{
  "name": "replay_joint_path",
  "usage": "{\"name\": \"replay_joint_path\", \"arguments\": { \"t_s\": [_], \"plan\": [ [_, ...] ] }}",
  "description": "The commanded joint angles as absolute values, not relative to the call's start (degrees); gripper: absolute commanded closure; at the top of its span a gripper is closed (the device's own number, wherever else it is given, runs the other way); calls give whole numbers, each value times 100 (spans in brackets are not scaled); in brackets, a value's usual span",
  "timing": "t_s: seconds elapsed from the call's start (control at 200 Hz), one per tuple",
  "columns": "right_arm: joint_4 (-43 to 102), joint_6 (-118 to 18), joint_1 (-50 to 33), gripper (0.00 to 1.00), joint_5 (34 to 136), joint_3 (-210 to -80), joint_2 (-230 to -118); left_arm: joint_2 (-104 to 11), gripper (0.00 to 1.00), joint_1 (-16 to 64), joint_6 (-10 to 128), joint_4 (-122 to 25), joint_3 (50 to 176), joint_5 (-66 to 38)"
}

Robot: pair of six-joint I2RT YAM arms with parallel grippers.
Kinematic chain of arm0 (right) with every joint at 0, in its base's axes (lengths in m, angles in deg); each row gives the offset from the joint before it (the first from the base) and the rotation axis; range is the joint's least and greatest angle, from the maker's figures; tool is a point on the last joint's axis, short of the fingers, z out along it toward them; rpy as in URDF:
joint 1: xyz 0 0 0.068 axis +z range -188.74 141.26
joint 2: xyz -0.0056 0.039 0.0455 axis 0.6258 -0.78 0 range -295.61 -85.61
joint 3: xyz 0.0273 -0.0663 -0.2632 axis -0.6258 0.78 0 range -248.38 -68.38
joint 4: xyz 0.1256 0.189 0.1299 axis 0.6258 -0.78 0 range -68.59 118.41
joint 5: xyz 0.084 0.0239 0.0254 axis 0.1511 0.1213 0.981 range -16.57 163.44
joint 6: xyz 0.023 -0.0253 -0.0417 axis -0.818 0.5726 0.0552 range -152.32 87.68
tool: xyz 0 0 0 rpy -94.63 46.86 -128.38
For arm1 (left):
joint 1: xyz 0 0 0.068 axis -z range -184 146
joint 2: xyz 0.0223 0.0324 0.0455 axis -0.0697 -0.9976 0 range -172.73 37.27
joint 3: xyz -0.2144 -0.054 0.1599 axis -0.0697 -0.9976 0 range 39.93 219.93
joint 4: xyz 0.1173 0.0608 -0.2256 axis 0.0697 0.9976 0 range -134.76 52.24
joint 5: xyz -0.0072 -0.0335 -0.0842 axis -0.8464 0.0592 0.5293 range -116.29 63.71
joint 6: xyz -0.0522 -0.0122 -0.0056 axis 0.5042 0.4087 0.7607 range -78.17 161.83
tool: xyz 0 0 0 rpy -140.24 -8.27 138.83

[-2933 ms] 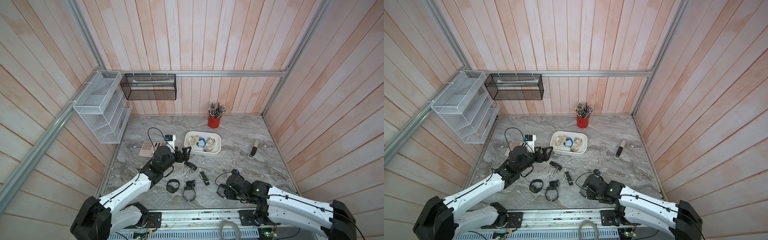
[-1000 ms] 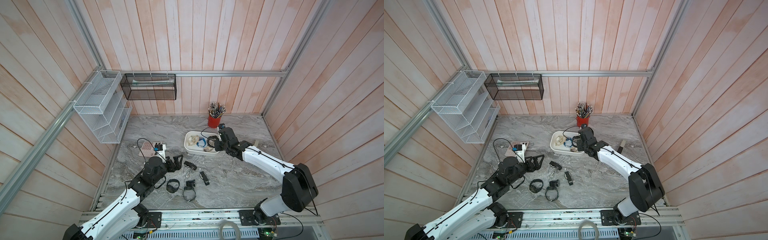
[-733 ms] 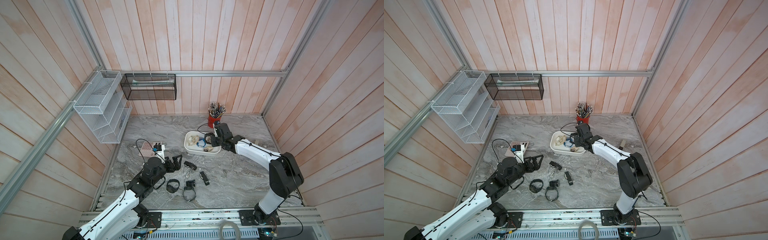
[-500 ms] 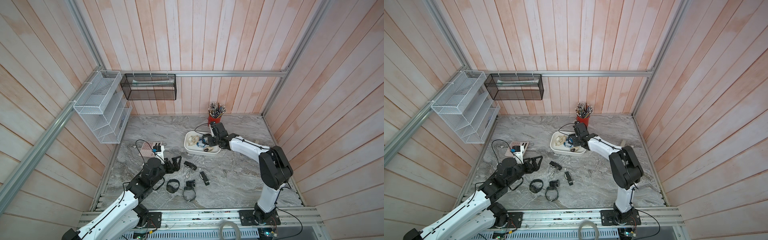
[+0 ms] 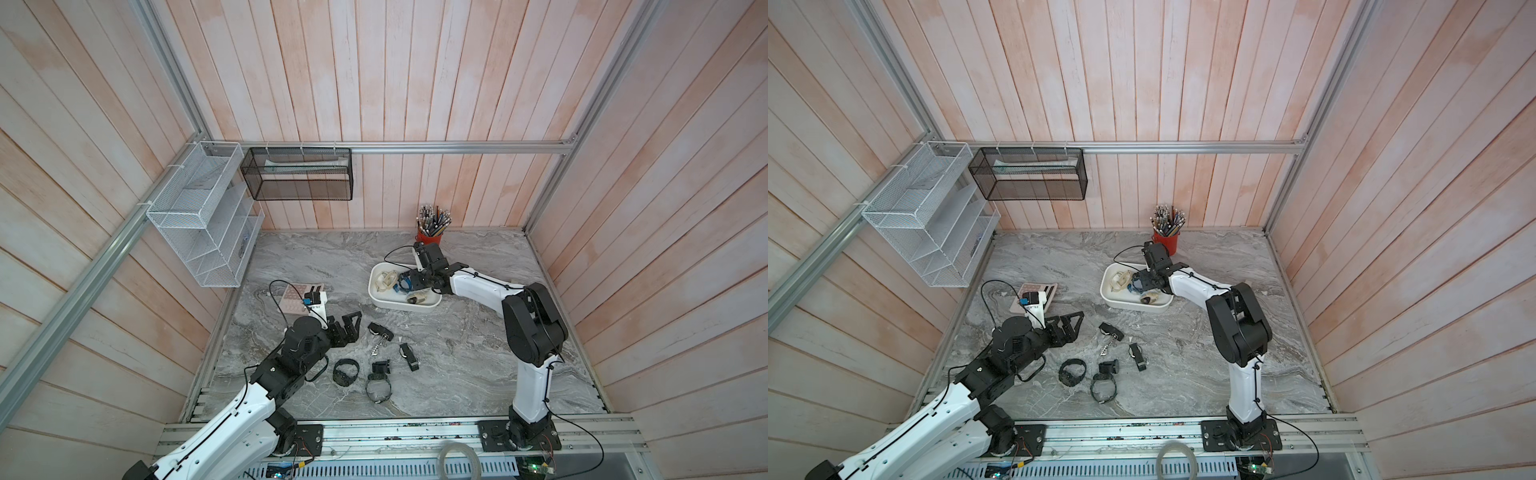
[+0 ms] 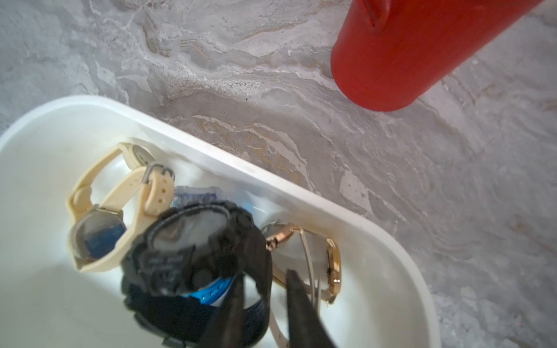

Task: Put the watch into the storage box
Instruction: Place the watch in the storage box, then pick up the watch at the center of the board.

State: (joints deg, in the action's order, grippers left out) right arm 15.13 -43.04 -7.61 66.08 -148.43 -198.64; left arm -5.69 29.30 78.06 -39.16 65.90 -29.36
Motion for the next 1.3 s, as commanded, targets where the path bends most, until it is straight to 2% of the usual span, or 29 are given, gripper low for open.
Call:
{"name": "replay_joint_path", "arguments": {
  "t_s": [0.0,0.165,0.275,0.51,0.605,0.775,1.165,1.295],
  "plan": [
    [1521,-4390,-795,53,6603,-14781,-19493,-566,0,2901,7785,-3976,6562,-2930],
    [1743,-4603,-803,35,6599,-14300,-18485,-634,0,2899,7764,-4089,6530,-2862],
    [1994,-4772,-813,27,6666,-13575,-17610,-812,0,2900,7760,-4195,6546,-2759],
    [3212,-5323,-798,20,7042,-11405,-15777,-1087,0,2900,7791,-4241,6566,-2610],
    [3280,-5440,-798,19,6955,-11005,-15302,-1089,0,2900,7782,-4091,6625,-2620],
    [3137,-5375,-798,18,6785,-11036,-15146,-1054,4,2899,7909,-3550,6741,-2518],
    [3257,-5253,-802,17,6708,-11180,-15331,-1018,18,3184,8337,-1969,6904,-2330],
    [3259,-5202,-805,17,6747,-11215,-15429,-1348,27,3298,8299,-1689,7152,-2393]
  ]
}}
